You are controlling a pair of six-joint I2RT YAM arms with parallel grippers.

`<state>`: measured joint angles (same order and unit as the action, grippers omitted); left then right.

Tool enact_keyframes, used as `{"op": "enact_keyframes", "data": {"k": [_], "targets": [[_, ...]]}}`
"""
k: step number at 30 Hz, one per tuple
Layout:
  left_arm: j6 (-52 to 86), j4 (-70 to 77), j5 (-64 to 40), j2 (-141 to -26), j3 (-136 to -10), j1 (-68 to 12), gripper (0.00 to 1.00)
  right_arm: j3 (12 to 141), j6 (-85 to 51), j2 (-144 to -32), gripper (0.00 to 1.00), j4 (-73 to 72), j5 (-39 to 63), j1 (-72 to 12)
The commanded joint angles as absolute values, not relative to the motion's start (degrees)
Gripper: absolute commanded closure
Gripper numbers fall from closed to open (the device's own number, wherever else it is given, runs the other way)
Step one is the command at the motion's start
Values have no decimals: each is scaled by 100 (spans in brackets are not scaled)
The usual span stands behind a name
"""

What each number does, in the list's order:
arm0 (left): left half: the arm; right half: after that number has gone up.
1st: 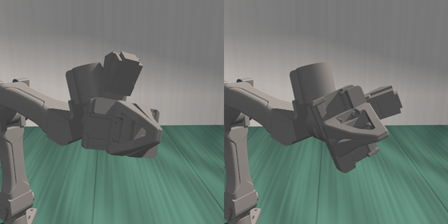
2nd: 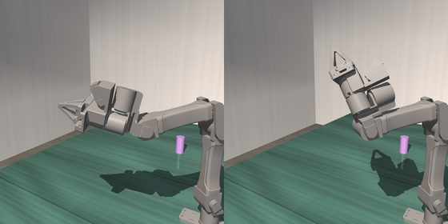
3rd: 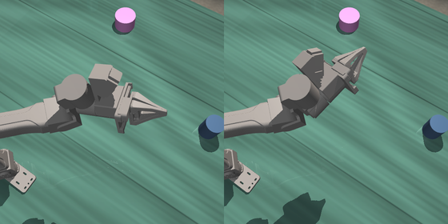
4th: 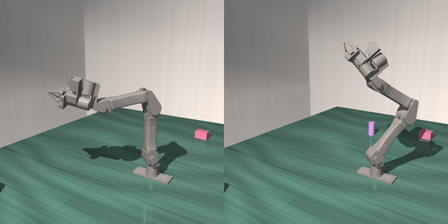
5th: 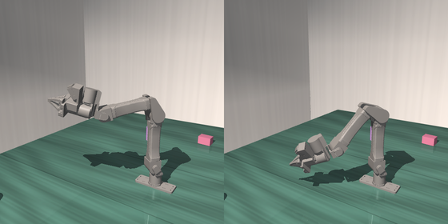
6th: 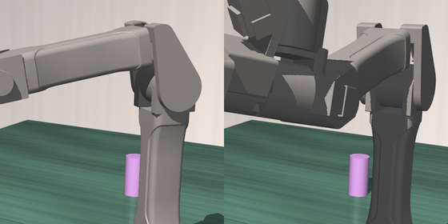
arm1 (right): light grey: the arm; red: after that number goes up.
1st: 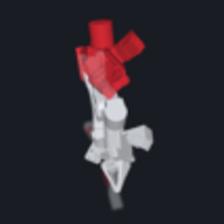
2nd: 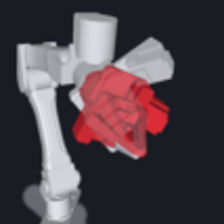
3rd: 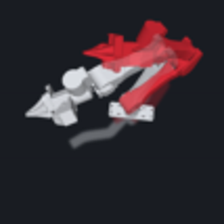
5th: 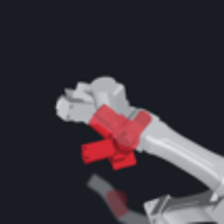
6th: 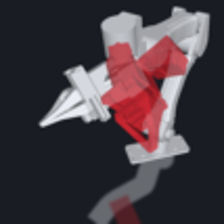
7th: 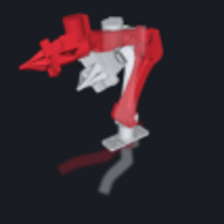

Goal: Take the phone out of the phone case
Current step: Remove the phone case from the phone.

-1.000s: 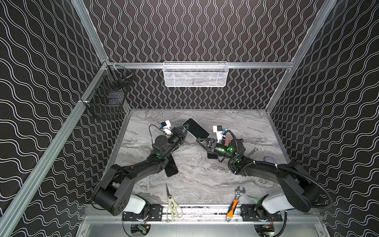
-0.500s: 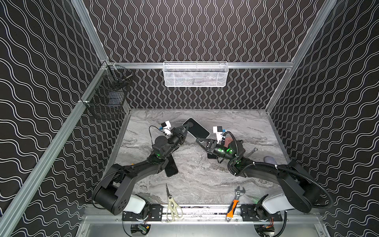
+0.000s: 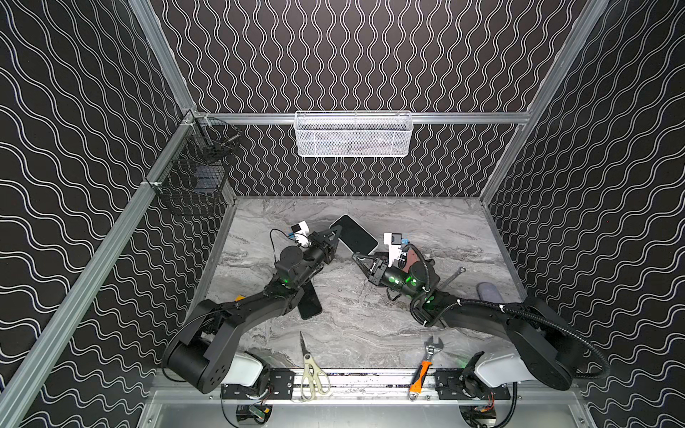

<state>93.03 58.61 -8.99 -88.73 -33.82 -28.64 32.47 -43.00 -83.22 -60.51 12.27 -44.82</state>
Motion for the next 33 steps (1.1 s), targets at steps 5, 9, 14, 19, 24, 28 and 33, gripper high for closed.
{"op": "enact_keyframes", "data": {"k": [5,9,14,19,24,28,33], "targets": [[9691,6051,-852,-8467,-3589,-2874,100,2938,-2911,-8437,92,-5329,32,-4577],[9764,5996,-936,-8435,-3695,-2875,100,2848,-2757,-8455,89,-5390,-227,-4630],[9812,5937,-992,-8411,-3800,-2882,100,2856,-2568,-8528,86,-5324,-458,-4715],[9853,5886,-1037,-8400,-3862,-2885,100,2874,-2370,-8652,84,-5256,-712,-4825],[9870,5846,-1079,-8392,-3925,-2887,100,2787,-2294,-8722,84,-5335,-925,-4878],[9887,5801,-1098,-8401,-3955,-2883,100,2760,-2203,-8705,81,-5296,-1072,-4921],[9888,5792,-1116,-8451,-4012,-2890,100,2760,-2060,-8664,72,-5169,-1237,-4990]]}}
